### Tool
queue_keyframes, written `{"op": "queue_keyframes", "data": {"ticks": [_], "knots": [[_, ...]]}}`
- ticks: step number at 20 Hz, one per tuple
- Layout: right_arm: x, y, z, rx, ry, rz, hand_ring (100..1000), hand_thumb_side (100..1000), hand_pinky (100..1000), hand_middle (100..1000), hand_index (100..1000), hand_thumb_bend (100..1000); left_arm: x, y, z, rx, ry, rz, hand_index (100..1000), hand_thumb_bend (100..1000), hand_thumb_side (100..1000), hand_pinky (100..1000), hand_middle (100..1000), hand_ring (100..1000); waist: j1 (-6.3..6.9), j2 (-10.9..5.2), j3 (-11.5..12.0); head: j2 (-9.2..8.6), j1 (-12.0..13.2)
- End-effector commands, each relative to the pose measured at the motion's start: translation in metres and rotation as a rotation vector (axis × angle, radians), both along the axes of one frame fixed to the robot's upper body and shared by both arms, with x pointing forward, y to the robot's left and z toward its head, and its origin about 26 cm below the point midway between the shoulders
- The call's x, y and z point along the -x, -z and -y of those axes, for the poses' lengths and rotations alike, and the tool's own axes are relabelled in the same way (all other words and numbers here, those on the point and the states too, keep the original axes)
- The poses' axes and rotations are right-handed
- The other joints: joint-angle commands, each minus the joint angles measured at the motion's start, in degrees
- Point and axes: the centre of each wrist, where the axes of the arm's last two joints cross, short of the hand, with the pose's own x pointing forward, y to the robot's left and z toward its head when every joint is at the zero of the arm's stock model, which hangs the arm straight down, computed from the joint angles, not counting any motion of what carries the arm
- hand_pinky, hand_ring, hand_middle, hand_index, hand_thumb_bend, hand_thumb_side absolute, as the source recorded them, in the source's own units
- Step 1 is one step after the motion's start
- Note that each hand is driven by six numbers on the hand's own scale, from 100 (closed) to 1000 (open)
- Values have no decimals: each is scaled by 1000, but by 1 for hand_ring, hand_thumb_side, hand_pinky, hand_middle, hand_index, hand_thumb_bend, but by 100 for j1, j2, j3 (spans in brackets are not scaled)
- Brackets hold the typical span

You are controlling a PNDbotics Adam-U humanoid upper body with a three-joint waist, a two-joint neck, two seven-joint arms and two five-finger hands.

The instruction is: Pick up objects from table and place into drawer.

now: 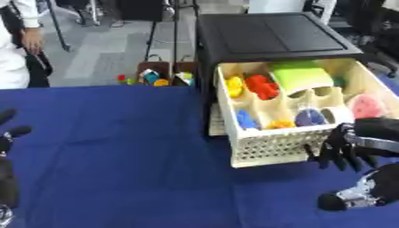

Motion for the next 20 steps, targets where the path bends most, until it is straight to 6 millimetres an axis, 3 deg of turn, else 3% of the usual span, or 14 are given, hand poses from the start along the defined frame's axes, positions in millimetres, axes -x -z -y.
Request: {"op": "queue_keyframes", "data": {"ticks": [1,14,20], "knots": [[1,-11,2,5,23,49,732,859,305,933,959,772,1,-5,0,-9,6,21,892,609,1000,556,739,706,-5,-60,18,-72,-11],[2,-12,5,9,66,63,738,866,311,939,960,762,1,-6,0,-8,9,23,893,607,1000,557,736,702,-5,-27,74,-130,-22],[-1,-13,7,16,86,74,742,819,313,944,960,808,0,-6,1,-9,14,24,893,605,1000,558,735,700,0,0,117,-165,-45]]}}
